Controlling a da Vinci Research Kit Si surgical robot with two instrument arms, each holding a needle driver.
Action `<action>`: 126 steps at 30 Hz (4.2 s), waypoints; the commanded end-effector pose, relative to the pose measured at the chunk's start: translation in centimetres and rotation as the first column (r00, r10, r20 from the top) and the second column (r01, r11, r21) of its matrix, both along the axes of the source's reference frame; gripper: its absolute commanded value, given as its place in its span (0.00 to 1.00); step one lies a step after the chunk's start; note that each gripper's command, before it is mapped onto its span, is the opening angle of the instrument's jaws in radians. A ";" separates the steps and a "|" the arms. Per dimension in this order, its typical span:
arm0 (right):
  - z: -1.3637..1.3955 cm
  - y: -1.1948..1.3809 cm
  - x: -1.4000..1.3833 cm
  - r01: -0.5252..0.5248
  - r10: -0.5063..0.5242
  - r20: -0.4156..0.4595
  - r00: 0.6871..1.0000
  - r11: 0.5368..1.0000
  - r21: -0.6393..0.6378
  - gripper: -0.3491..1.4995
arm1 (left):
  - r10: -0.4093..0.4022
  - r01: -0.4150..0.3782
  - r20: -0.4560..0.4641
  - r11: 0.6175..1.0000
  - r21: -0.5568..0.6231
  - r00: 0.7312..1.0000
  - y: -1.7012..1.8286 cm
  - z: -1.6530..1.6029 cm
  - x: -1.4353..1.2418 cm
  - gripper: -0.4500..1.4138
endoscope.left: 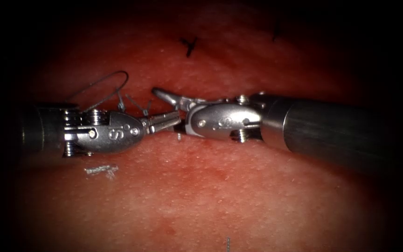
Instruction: Wound Closure
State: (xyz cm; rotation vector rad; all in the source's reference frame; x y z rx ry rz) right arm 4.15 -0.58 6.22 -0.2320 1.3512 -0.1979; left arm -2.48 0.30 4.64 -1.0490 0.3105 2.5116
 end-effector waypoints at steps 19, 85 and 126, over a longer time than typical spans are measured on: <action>-0.01 0.04 0.21 -0.013 0.012 -0.037 0.999 1.000 -0.020 0.66 | 0.011 -0.010 0.016 1.000 -0.005 1.000 0.00 0.00 -0.18 0.08; -0.47 -0.10 -0.83 -0.132 0.128 0.045 0.991 0.986 0.106 0.96 | 0.004 -0.031 0.162 0.986 0.166 0.987 -1.31 0.01 0.60 0.39; -0.47 -0.01 -1.03 -0.119 0.100 0.109 0.989 0.975 0.187 0.91 | -0.185 -0.001 0.448 0.923 0.384 0.874 -0.44 -1.97 1.15 0.59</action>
